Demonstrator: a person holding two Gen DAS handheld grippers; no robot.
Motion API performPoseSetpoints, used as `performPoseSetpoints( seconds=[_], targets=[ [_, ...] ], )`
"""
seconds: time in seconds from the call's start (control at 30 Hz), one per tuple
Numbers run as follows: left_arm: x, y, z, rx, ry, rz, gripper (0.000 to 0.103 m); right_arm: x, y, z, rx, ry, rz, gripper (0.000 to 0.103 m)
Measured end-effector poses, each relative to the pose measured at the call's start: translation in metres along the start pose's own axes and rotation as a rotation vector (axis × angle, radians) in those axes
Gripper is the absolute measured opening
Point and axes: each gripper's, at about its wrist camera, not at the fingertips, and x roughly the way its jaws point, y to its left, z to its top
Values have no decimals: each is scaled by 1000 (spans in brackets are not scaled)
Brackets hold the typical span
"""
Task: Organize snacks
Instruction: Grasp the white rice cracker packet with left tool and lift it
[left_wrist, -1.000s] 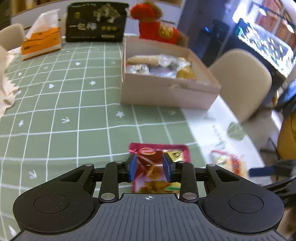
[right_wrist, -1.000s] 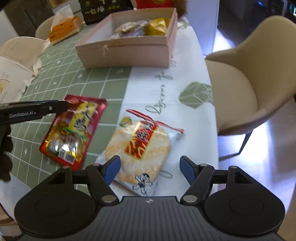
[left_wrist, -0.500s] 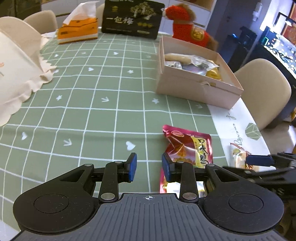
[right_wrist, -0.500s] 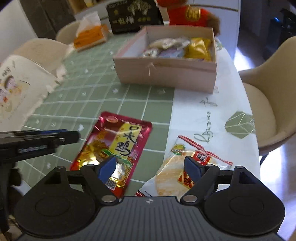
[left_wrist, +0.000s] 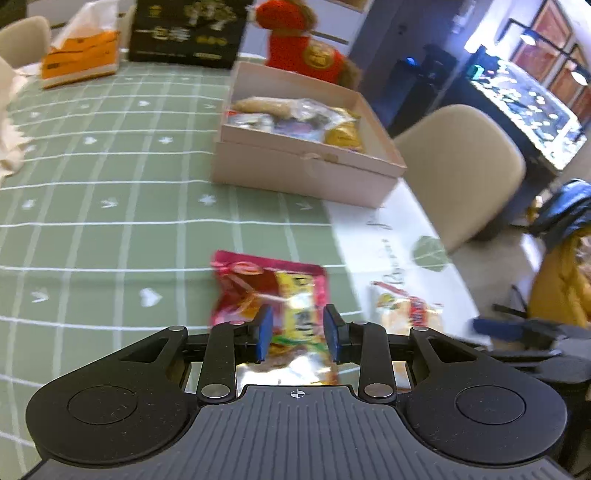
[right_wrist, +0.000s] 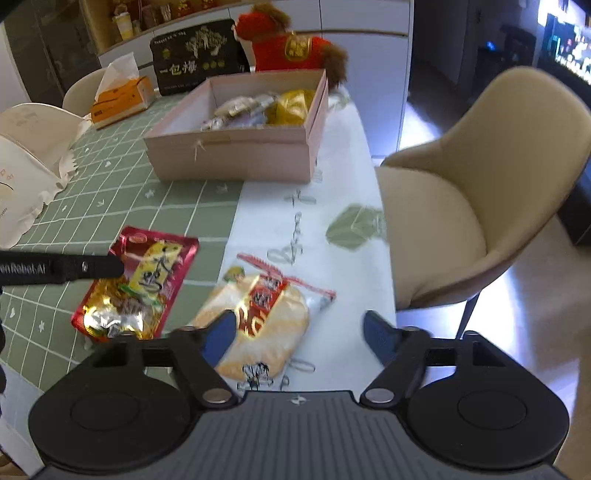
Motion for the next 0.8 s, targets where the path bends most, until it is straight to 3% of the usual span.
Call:
performPoseSetpoints(
  seconds=[0.07,0.23,0.33,0.4,0.67,0.8],
  targets=[
    [9,-3,2,-5,32,-55,33,5,-3,-5,17,21,19,48],
    [38,-24,-1,27,119,-126,33,5,-6,-10,16,12,46,48],
    [52,-31,-5,-5,156,-199,33,5,-11,-12,28,5,62,48],
    [60,-34,-9,-35,177,-237,39,4,-13,-14,24,-6,63,48],
    [60,-35,-6,-76,185,-301,40,-1,-14,-20,-19,-35,87,49],
    [67,-38,-3,-50,189,-229,33,-9,-21,-21,6,-25,98,49]
  ],
)
